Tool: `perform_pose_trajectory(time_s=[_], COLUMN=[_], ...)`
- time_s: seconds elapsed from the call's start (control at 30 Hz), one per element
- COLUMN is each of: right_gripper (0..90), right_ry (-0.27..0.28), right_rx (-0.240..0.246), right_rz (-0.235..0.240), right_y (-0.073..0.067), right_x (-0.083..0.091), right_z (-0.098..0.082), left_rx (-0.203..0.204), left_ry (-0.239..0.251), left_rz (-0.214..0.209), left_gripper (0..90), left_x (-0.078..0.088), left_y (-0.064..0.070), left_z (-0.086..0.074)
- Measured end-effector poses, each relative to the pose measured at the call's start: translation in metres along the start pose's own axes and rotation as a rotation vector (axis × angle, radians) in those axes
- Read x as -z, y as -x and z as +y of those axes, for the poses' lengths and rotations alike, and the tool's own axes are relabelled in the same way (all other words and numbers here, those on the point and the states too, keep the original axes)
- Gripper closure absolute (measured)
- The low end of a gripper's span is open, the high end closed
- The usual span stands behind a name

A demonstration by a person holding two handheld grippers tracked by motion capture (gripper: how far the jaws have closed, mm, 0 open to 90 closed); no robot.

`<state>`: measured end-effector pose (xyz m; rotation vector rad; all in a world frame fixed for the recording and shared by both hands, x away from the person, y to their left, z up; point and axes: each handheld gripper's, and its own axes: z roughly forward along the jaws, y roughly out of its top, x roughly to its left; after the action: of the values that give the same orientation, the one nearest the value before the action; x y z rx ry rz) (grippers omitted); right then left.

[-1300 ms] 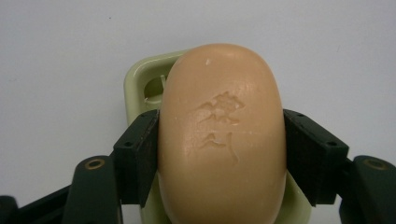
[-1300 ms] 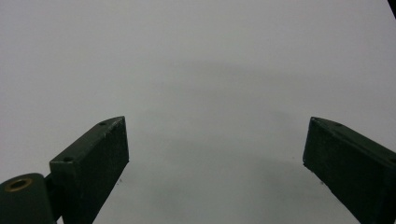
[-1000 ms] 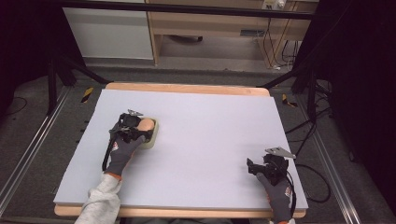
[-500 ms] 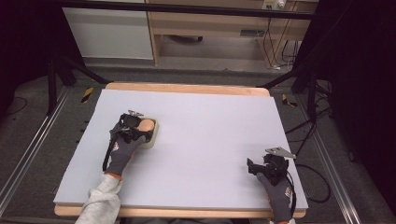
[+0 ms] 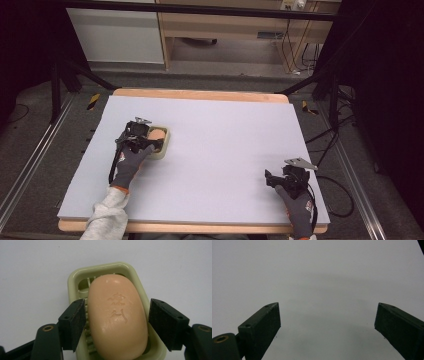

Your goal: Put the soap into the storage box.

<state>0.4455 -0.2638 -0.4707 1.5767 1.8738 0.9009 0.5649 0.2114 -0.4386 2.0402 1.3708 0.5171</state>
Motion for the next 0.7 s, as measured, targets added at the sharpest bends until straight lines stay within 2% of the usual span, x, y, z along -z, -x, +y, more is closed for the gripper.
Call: perform_pose_trajectory(time_s=[0.17, 0.37, 0.57, 0.7], right_gripper=[6.9, 6.8, 6.8, 6.8], right_ry=[0.004, 0.007, 0.009, 0.008], right_rx=[-0.007, -0.012, -0.019, -0.025], right_rz=[-0.002, -0.007, -0.013, -0.017], right_y=[0.001, 0.003, 0.005, 0.006], right_x=[0.001, 0.002, 0.002, 0.002], right_z=[0.000, 0.000, -0.001, -0.001], left_rx=[-0.009, -0.025, -0.033, -0.054], left_ry=[0.029, 0.065, 0.098, 0.114], left_rz=[0.004, -0.011, -0.034, -0.040], left_gripper=[29.3, 28.5, 27.9, 26.2], left_x=[0.012, 0.029, 0.041, 0.049], left_y=[0.001, 0.006, 0.011, 0.014], left_z=[0.001, 0.000, -0.010, -0.020])
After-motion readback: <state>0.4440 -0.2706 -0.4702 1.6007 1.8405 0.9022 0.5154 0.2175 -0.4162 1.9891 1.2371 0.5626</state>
